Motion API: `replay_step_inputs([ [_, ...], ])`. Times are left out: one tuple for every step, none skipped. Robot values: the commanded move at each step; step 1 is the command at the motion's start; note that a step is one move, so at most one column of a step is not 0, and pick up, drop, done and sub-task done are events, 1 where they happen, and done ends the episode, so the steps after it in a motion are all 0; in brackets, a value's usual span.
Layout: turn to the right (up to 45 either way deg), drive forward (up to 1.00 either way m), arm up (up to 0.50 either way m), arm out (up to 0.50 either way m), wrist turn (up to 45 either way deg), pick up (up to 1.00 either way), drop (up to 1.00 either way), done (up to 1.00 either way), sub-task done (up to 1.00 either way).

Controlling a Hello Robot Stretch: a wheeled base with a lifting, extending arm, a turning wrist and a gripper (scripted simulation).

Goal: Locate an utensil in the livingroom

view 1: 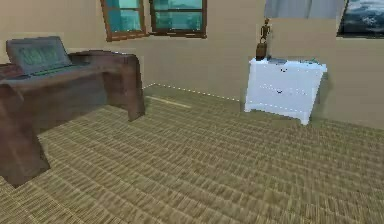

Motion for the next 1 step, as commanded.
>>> replay_step_inputs([
  [42.0, 0.00, 0.00, 0.00, 0.0, 0.00, 0.00, 0.00, 0.00],
])
